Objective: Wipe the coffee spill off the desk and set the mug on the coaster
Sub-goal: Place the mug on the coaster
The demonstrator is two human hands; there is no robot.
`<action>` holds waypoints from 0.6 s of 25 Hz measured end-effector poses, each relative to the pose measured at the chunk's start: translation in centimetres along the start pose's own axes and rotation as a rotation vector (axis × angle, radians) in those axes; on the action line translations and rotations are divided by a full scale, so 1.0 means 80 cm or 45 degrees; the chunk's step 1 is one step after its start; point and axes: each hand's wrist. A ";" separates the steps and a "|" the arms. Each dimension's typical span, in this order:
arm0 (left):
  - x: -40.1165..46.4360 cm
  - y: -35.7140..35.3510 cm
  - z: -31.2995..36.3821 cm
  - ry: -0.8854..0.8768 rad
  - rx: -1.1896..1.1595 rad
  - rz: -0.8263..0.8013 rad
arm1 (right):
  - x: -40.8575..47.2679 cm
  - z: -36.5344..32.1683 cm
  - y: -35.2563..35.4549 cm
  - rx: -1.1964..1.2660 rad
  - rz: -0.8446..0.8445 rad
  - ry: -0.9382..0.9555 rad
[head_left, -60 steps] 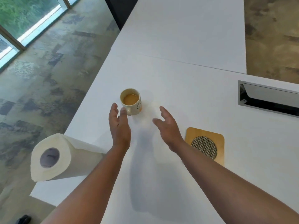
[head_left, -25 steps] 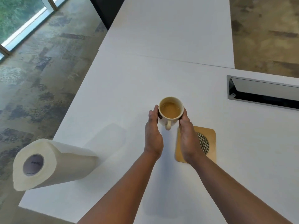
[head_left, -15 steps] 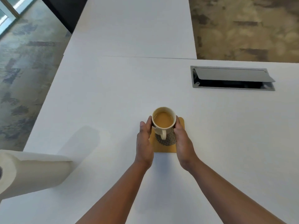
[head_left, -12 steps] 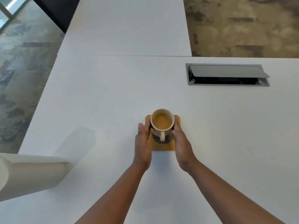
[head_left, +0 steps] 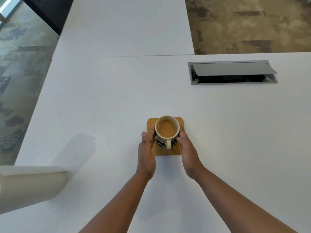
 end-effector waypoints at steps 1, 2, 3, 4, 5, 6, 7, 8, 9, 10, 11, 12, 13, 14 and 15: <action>0.000 0.001 -0.002 -0.003 0.006 -0.001 | 0.000 0.002 0.001 0.002 0.007 -0.013; 0.001 0.001 -0.001 -0.003 0.009 -0.002 | -0.001 0.004 0.002 0.003 0.006 -0.024; 0.002 0.002 -0.001 -0.006 0.009 0.007 | -0.002 0.005 0.002 -0.002 0.006 -0.023; 0.002 0.002 -0.001 -0.011 0.021 0.009 | -0.002 0.007 0.003 -0.002 0.003 -0.028; 0.002 0.003 -0.002 -0.017 0.032 0.014 | -0.002 0.008 0.004 0.000 0.004 -0.037; 0.001 0.003 -0.002 -0.023 0.048 0.017 | -0.002 0.008 0.004 0.002 0.003 -0.048; 0.001 0.003 -0.001 -0.035 0.066 0.019 | -0.002 0.009 0.004 -0.001 0.004 -0.049; 0.002 0.004 -0.001 -0.048 0.090 0.026 | -0.001 0.009 0.005 -0.008 0.006 -0.046; 0.002 0.004 0.000 -0.053 0.107 0.032 | 0.000 0.011 0.005 -0.015 0.010 -0.053; 0.003 0.004 0.003 -0.059 0.121 0.040 | 0.000 0.012 0.005 -0.033 0.021 -0.065; 0.004 0.004 0.004 -0.074 0.154 0.045 | -0.001 0.012 0.007 -0.063 0.020 -0.073; 0.003 0.003 0.007 -0.108 0.231 0.050 | -0.002 0.013 0.007 -0.093 0.019 -0.084; 0.001 0.003 0.010 -0.155 0.346 0.049 | -0.004 0.013 0.009 -0.122 0.002 -0.079; 0.000 0.003 0.013 -0.202 0.483 0.057 | -0.007 0.008 0.010 -0.171 -0.001 -0.060; 0.001 0.004 0.014 -0.241 0.633 0.056 | -0.009 0.005 0.011 -0.213 -0.003 -0.028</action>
Point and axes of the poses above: each hand's wrist, its own x-axis towards the middle knuckle, its own y-axis out of the back of the hand, z = x × y, and after that the axes turned 7 degrees about y, right-handed
